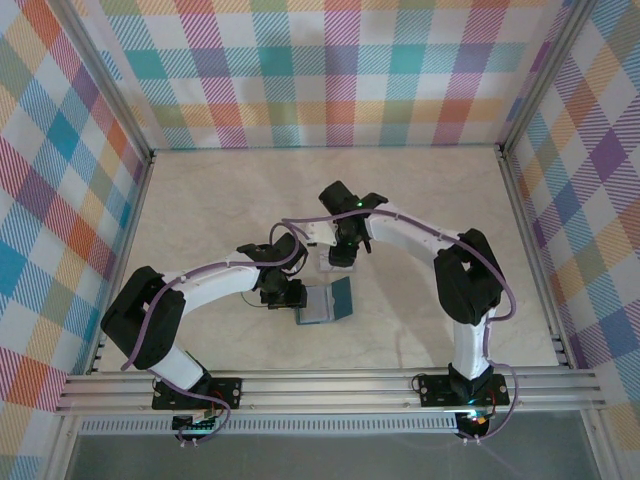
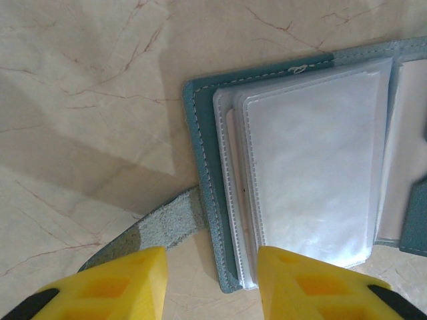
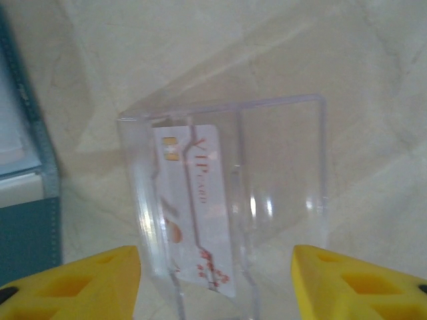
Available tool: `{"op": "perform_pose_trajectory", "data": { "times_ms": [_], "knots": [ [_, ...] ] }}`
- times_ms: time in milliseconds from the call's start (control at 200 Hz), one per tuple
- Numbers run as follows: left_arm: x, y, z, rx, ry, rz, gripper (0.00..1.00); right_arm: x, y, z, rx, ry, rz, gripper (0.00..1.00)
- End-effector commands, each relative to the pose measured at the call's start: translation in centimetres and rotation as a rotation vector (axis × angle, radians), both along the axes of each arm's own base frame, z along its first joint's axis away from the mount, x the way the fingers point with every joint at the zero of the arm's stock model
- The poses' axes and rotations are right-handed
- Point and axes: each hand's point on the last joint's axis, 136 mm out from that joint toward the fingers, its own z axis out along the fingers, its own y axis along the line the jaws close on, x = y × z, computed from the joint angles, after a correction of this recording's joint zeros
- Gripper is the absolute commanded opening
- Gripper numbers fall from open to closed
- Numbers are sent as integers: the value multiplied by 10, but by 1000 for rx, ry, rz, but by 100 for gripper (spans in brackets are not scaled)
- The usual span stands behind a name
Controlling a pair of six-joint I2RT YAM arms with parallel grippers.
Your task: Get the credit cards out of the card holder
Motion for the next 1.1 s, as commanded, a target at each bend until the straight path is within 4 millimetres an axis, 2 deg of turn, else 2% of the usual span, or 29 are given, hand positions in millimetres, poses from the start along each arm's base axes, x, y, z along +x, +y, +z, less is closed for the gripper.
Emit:
{"op": "perform_pose_trajectory", "data": {
  "times_ms": [0, 95, 360, 675, 950, 1095],
  "knots": [
    [-2, 3, 1, 15, -3, 6, 40, -18, 6, -8, 14, 39, 40, 68],
    [-3, 4, 0, 17, -1, 6, 40, -16, 6, -21, 5, 33, 36, 73],
    [-4, 4, 0, 16, 0, 8, 40, 3, 0, -44, -55, -49, 22, 74],
    [-4, 5, 2, 18, -3, 8, 41, 28, 11, -35, -22, -182, 37, 74],
    [-4, 6, 2, 23, -5, 5, 40, 45, 22, -39, -10, -240, 55, 75],
    [-4, 6, 2, 23, -5, 5, 40, 55, 25, -34, -4, -284, 49, 75]
  ]
}}
